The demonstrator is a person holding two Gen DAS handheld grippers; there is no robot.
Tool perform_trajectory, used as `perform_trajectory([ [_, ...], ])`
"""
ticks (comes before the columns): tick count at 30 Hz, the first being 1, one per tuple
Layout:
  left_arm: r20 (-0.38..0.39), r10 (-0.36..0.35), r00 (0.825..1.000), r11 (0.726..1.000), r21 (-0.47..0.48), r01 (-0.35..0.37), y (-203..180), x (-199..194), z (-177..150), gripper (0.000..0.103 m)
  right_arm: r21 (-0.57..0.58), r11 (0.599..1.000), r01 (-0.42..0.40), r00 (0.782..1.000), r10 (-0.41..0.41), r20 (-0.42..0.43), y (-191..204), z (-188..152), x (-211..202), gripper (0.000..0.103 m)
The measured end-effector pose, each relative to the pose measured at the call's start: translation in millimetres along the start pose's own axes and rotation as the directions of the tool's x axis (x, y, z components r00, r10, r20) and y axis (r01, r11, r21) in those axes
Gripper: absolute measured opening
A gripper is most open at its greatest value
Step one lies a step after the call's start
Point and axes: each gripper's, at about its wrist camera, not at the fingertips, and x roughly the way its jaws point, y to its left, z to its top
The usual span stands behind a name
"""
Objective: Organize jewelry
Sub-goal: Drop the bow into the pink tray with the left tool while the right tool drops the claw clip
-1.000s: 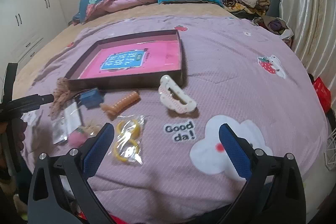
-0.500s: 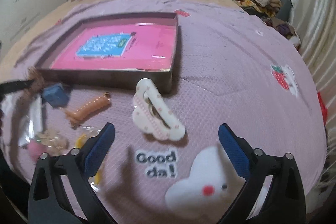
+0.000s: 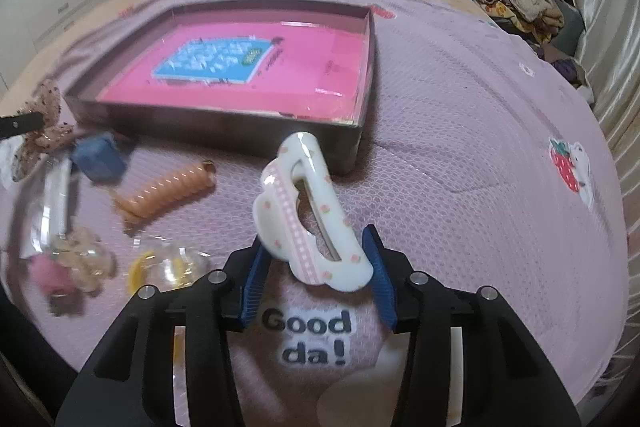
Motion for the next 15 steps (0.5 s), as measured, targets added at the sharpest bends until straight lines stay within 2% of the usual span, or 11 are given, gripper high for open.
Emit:
perform_trajectory([
  [8,0.082,-0.045,0.996,0.998,0.049,0.041,-27,-30,28,0.009,0.11,0.993,-0.043,0.997,0.035,0.075,-25,-3,-46,0.041],
  [15,0.093,-0.061,0.994,0.995,0.09,0.053,-55,-15,57,0.009,0.139,0.989,-0.05,0.989,0.029,0.147,-41,16,-77,0.041],
])
